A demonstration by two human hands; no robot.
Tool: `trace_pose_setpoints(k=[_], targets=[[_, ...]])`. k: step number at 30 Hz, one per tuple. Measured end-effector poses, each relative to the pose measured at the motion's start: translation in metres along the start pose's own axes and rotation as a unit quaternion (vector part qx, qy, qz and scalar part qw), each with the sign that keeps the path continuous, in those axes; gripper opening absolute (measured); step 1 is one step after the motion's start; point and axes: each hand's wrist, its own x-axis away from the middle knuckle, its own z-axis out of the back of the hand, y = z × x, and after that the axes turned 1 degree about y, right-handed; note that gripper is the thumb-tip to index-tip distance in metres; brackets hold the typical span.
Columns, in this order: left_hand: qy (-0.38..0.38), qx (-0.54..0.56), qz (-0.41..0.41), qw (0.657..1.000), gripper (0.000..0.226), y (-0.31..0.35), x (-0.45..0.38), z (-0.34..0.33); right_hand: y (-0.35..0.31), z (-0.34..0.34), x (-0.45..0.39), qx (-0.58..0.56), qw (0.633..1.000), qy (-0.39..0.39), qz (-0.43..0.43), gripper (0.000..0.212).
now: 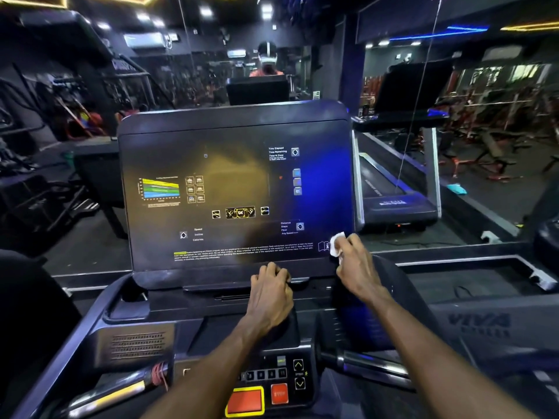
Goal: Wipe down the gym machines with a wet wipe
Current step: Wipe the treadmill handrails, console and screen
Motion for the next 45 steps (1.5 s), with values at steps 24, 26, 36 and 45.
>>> trace_pose_setpoints(k=[24, 26, 36, 45], targets=[[0.043, -0.015, 0.073, 0.996, 0.013, -0.029, -0.009, 0.018, 0.005, 0.0, -0.04, 0.081, 0.986, 0.123, 0.075, 0.04], [0.047, -0.01, 0.073, 0.996, 0.013, -0.032, -0.01, 0.019, -0.005, -0.011, -0.025, 0.082, 0.979, 0.069, 0.171, 0.047], [0.011, 0.413, 0.17, 0.895, 0.013, 0.007, -0.047, 0.026, -0.049, 0.003, -0.027, -0.504, 0.843, -0.052, -0.182, 0.038], [-0.002, 0.561, 0.279, 0.779, 0.011, 0.026, -0.061, 0.021, -0.048, 0.019, -0.013, -0.553, 0.776, -0.141, -0.269, 0.017]])
